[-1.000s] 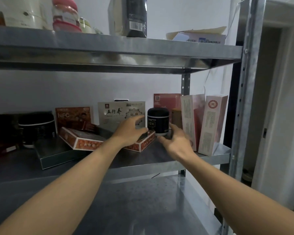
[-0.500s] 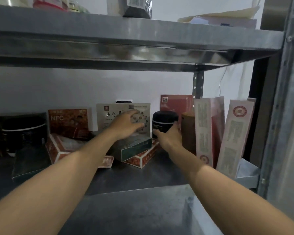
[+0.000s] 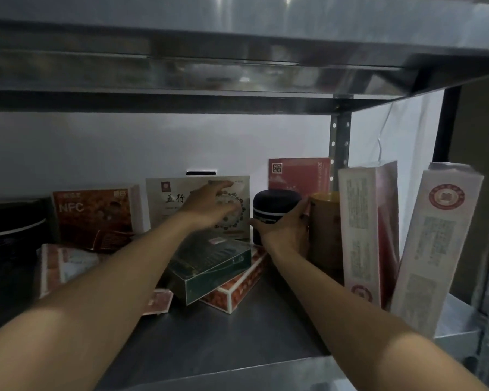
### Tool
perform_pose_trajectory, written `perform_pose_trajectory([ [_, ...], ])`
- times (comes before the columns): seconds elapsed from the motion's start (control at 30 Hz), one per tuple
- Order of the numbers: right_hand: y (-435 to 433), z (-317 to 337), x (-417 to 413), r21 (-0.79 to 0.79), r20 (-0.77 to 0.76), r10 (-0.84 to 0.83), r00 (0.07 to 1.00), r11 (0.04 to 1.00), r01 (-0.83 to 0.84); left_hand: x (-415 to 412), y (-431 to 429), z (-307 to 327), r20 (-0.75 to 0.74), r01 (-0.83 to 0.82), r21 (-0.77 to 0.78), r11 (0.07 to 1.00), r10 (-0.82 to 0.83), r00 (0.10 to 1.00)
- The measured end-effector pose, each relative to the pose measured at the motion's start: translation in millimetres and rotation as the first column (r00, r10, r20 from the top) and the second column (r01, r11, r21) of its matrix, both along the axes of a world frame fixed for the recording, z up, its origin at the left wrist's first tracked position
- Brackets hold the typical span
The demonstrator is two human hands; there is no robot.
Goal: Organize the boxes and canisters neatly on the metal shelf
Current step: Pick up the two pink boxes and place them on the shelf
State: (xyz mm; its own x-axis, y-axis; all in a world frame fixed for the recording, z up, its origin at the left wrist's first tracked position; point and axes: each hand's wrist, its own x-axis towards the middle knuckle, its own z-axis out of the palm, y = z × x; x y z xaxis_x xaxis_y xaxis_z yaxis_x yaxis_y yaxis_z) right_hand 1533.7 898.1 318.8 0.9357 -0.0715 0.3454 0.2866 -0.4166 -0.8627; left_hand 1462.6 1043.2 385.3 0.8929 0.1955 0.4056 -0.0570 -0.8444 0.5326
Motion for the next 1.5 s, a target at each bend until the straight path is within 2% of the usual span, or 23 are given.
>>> perform_pose_trajectory([
  [0.23, 6.8, -2.2, 4.6, -0.007, 0.097, -0.020, 0.995, 1.000, 0.020, 5.8, 10.9, -3.5, 0.017, 0.046, -0.021, 0.999, -0.046, 0.999],
  [0.47, 3.5, -0.1, 2.3, 0.083, 0.158, -0.007, 0.987, 0.997, -0.006, 5.4, 18.1, -5.5, 0.017, 0.046, -0.047, 0.998, -0.045, 0.999],
  [0.6, -3.2, 10.4, 0.8, 0.128, 0.249, 0.008, 0.968, 0.991, -0.041, 4.6, 23.8, -8.0, 0.024, 0.063, -0.116, 0.991, -0.061, 0.998],
  [0.77, -7.1, 30.4, -10.3, 0.198, 0.384, 0.043, 0.922, 0.972, -0.128, -0.1, 29.2, -3.6, 0.051, 0.127, -0.272, 0.954, -0.117, 0.992],
  [0.97, -2.1, 44.4, -23.1, 0.207, 0.366, 0.293, 0.883, 0.899, -0.385, -5.3, 14.5, -0.7, 0.141, 0.287, -0.379, 0.880, -0.251, 0.958],
  [1.13, 1.3, 47.0, -28.6, 0.184, 0.333, 0.463, 0.821, 0.822, -0.538, -15.3, 20.1, -1.3, 0.233, 0.273, -0.416, 0.867, -0.189, 0.954],
  [1.27, 0.6, 50.1, -29.5, 0.263, 0.262, 0.561, 0.786, 0.742, -0.617, -28.3, 31.2, 7.1, 0.259, 0.227, -0.386, 0.894, -0.132, 0.957],
  [1.33, 0.6, 47.7, -32.2, 0.222, 0.257, 0.565, 0.784, 0.755, -0.617, -35.3, 37.3, 9.4, 0.256, 0.196, -0.380, 0.904, -0.101, 0.961],
  [1.4, 0.7, 41.3, -31.5, 0.141, 0.265, 0.522, 0.811, 0.811, -0.568, -43.4, 44.3, 10.0, 0.252, 0.161, -0.388, 0.907, -0.063, 0.966],
  [1.5, -1.0, 32.7, -23.3, -0.036, 0.306, 0.304, 0.902, 0.951, -0.308, -53.0, 53.9, 8.0, 0.259, 0.131, -0.430, 0.893, -0.017, 0.966],
])
